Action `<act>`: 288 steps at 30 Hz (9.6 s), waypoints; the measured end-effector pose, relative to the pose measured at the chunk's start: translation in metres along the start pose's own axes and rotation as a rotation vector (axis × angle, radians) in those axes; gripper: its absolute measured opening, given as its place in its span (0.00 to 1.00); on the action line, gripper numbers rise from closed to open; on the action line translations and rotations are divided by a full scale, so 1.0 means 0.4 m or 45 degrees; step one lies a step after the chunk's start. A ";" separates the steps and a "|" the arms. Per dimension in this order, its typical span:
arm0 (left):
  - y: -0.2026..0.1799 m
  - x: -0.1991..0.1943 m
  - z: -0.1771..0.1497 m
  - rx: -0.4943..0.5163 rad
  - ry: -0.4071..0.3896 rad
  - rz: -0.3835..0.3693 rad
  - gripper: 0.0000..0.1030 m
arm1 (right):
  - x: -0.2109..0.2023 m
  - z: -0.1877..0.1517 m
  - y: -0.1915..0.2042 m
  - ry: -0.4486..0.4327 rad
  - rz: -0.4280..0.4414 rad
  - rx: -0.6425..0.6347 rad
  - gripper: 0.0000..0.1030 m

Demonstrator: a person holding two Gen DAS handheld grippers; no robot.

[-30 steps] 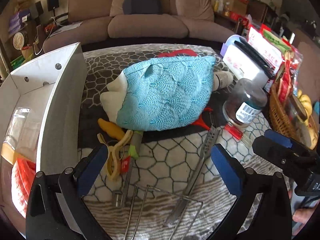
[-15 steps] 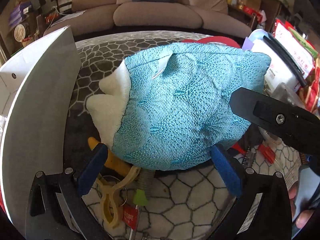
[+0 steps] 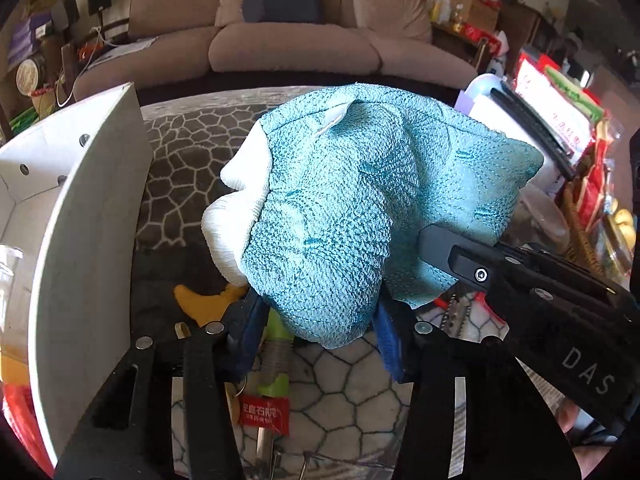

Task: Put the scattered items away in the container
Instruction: 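Carry the blue knitted cloth into the white box and open both tools, then withdraw both tools from the box toward the wire rack, then grasp the wire rack roller with left tool while right tool grips its wires, then lift the wire rack with both tools and carry it over the box, then lower the wire rack into the box and open both tools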

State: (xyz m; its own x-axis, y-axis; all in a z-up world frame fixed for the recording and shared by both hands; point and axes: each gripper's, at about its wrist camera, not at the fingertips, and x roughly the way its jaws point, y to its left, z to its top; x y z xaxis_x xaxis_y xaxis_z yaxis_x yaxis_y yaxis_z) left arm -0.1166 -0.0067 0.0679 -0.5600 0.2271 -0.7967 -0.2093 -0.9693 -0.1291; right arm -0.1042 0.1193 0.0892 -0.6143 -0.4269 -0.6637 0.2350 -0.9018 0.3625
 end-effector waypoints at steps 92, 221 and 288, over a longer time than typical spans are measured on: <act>0.726 -0.494 -0.070 -0.342 0.055 0.350 1.00 | 0.117 0.059 0.756 0.202 -0.057 -0.276 1.00; 0.067 -0.287 -0.539 -0.158 -0.021 -0.201 0.48 | -0.136 -0.377 0.283 0.097 0.219 -0.226 0.10; 0.833 -0.494 -0.308 -0.516 -0.124 -0.005 0.43 | 0.322 -0.207 0.911 0.684 0.120 -0.459 0.41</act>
State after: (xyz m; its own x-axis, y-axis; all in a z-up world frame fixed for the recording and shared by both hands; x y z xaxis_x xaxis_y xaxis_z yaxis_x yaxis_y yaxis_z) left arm 0.0231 -0.3861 0.1093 -0.6374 0.2195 -0.7386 0.1099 -0.9229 -0.3691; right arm -0.0354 -0.2697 0.0816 -0.1388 -0.3949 -0.9082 0.5648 -0.7849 0.2549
